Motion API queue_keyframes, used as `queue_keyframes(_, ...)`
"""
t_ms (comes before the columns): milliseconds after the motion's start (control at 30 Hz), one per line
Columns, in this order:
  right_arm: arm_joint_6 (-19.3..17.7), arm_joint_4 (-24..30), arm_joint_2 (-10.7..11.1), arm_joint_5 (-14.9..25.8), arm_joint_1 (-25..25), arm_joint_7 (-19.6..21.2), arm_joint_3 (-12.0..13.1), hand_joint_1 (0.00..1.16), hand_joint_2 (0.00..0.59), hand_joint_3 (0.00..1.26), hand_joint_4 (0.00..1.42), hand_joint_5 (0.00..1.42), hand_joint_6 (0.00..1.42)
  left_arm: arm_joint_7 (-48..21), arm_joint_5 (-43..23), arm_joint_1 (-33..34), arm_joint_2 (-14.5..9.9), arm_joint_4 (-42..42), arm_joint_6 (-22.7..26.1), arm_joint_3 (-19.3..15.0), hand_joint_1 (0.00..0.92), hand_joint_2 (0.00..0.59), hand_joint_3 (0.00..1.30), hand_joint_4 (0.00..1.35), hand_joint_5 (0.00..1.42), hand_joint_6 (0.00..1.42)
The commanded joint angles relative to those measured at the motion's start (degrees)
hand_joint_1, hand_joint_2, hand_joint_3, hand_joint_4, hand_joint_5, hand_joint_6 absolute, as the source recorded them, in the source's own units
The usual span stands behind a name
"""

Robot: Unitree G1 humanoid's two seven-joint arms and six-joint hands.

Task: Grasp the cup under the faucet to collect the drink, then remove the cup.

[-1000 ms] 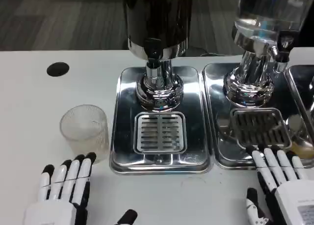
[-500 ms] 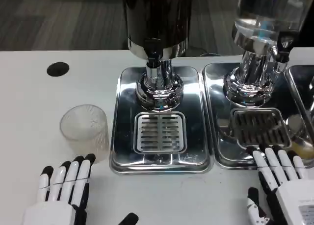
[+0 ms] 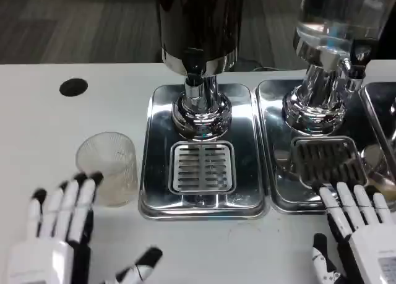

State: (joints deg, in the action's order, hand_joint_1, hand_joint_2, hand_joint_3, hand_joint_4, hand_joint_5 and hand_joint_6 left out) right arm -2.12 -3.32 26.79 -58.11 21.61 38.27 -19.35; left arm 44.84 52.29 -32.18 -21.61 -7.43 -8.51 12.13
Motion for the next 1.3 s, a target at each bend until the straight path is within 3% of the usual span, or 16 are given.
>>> queue_keyframes(33, 0.6, 1.1, -0.3, 0.0, 0.6, -0.6, 0.2, 0.14, 0.557, 0.07, 0.00, 0.00, 0.00, -3.9, -3.5, 2.5, -0.4, -2.8, 0.0, -4.2, 0.000, 0.081, 0.10, 0.00, 0.08, 0.00)
queue_keyframes(267, 0.5, 3.0, 0.1, 0.2, 1.1, -0.5, 1.0, 0.15, 0.563, 0.08, 0.00, 0.00, 0.00, -13.0, -10.6, 8.1, 0.3, -2.7, 3.1, -10.5, 0.000, 0.057, 0.08, 0.00, 0.07, 0.01)
queue_keyframes(433, 0.3, 3.6, 0.4, 0.8, 1.6, -0.8, 1.8, 0.16, 0.564, 0.08, 0.00, 0.00, 0.00, -19.3, -8.7, 12.3, -0.5, -2.6, 8.2, -11.3, 0.000, 0.047, 0.06, 0.00, 0.07, 0.01)
queue_keyframes(733, 0.3, 3.0, 0.1, 1.4, 1.7, -1.1, 2.0, 0.17, 0.555, 0.09, 0.00, 0.00, 0.00, -32.1, -4.9, 25.8, -0.8, 5.0, 18.4, -6.5, 0.000, 0.035, 0.00, 0.00, 0.07, 0.02)
queue_keyframes(1033, -0.3, 1.5, -0.1, 2.8, 1.5, -1.0, 2.5, 0.17, 0.554, 0.10, 0.00, 0.00, 0.00, -37.1, -3.6, 32.6, -0.6, 11.0, 22.6, -1.5, 0.000, 0.031, 0.00, 0.00, 0.07, 0.03)
queue_keyframes(1167, -0.5, 0.6, -0.2, 3.2, 1.0, -1.0, 2.5, 0.17, 0.554, 0.10, 0.00, 0.00, 0.00, -38.3, -3.4, 34.1, -1.1, 12.1, 23.7, -0.1, 0.000, 0.031, 0.00, 0.00, 0.11, 0.08)
queue_keyframes(1300, -0.7, 0.2, -0.1, 3.6, 0.7, -0.8, 2.5, 0.17, 0.554, 0.11, 0.00, 0.00, 0.00, -37.8, -4.2, 34.1, -1.4, 12.7, 23.6, 0.1, 0.037, 0.040, 0.05, 0.03, 0.27, 0.25)
